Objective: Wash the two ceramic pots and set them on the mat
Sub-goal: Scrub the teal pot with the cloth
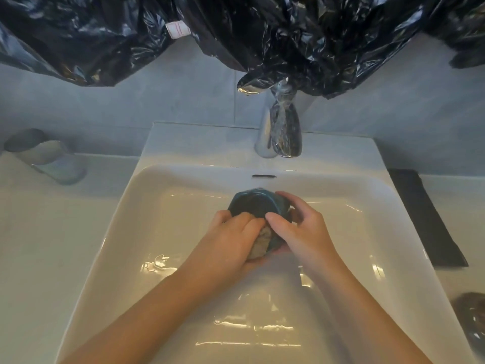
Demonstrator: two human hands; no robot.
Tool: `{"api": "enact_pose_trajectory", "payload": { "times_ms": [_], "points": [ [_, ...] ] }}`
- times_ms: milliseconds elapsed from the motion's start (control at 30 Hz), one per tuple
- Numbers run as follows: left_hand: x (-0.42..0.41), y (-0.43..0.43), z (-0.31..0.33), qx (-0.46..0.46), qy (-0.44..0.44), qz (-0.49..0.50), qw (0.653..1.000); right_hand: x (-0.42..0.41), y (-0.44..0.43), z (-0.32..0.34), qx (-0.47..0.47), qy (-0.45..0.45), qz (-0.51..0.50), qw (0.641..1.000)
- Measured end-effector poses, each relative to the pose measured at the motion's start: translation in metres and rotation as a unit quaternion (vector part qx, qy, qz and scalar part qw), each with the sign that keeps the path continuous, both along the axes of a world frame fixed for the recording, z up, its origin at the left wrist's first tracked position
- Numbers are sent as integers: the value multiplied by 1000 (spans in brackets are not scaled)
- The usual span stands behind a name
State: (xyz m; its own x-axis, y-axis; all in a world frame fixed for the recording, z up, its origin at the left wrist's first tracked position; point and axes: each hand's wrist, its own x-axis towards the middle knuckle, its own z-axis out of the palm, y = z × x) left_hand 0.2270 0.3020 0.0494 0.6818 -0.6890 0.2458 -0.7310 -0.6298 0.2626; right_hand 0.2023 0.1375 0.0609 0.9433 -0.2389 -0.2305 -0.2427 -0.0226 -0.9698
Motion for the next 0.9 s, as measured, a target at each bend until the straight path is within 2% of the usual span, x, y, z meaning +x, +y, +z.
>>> {"api": "enact_pose_trajectory", "payload": {
  "times_ms": [100, 133, 167, 233, 267, 333, 433, 567, 633, 700, 800, 900],
  "points": [
    [1, -2, -3, -28, 14, -12, 999, 2, -1, 2, 37, 20, -2, 999],
    [-1, -1, -4, -46, 37, -15, 998, 2, -3, 2, 90, 50, 12, 995],
    [-3, 0, -3, -73, 68, -14, 995, 3, -4, 3, 176, 85, 36, 980],
    [-8, 1, 1, -123, 111, -24, 986, 1, -6, 5, 357, 161, 81, 917],
    [-9, 0, 3, -136, 113, -41, 983, 0, -5, 6, 412, 181, 96, 888],
    [-10, -2, 6, -148, 121, -66, 979, -2, -3, 6, 461, 170, 101, 865],
    [-12, -7, 9, -175, 218, -35, 959, -6, 4, 5, 428, 93, 72, 896],
    [-16, -15, 12, -308, 383, 27, 870, -5, 15, -12, 213, -13, 24, 977],
    [-14, -16, 17, -334, 390, 38, 857, -5, 17, -15, 163, -58, 33, 984],
    [-12, -12, 16, -325, 349, 31, 878, -4, 14, -8, 236, -13, 55, 970],
    [-12, -6, 11, -245, 303, -19, 921, -2, 4, -6, 359, 71, 71, 928],
    [-15, -8, 9, -245, 344, -8, 906, -2, 7, -10, 372, 94, 36, 923]
  ]
}}
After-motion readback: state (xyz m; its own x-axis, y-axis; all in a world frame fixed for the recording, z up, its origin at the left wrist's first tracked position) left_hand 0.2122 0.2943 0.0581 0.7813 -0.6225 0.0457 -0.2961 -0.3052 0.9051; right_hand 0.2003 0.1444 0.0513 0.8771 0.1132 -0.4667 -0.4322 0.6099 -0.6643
